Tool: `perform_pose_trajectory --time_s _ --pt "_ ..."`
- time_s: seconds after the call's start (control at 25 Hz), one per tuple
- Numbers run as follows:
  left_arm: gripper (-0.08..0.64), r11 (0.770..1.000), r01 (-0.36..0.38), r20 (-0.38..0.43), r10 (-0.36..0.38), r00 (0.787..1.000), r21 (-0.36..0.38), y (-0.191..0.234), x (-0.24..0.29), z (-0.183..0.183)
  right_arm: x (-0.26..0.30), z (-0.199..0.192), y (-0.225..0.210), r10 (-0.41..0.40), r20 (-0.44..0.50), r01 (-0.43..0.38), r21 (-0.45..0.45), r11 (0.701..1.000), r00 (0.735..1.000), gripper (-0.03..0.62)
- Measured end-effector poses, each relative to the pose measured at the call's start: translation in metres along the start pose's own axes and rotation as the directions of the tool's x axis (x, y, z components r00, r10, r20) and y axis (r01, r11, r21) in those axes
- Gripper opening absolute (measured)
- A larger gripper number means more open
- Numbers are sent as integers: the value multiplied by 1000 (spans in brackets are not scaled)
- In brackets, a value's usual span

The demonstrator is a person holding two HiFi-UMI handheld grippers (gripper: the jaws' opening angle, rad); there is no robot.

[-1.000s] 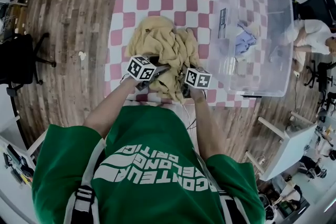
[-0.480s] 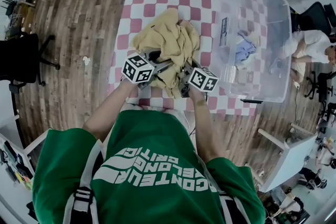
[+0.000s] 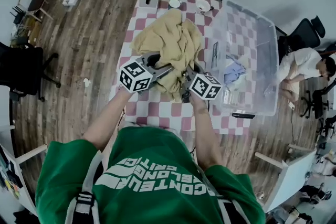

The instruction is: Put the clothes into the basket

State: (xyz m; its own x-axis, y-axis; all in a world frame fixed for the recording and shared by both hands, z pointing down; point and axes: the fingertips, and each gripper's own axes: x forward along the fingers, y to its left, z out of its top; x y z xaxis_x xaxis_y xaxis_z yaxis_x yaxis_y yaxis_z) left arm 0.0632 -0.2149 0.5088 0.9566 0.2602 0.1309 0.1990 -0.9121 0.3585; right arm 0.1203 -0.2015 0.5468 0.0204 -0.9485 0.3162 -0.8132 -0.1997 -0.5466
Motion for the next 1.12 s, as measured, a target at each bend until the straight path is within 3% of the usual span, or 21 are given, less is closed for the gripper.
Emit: perform_pose_trajectory --time_s 0.32,0.68,1.12 --pt "184 987 -2 107 -15 994 161 -18 2 92 -15 95 39 66 122 -47 -148 988 990 80" --pt "184 962 -11 191 -43 981 274 -39 10 173 -36 179 70 119 216 -56 -277 959 969 78" --pt "184 937 -10 203 -66 977 350 -70 29 214 -70 224 74 153 289 -58 -314 948 945 80"
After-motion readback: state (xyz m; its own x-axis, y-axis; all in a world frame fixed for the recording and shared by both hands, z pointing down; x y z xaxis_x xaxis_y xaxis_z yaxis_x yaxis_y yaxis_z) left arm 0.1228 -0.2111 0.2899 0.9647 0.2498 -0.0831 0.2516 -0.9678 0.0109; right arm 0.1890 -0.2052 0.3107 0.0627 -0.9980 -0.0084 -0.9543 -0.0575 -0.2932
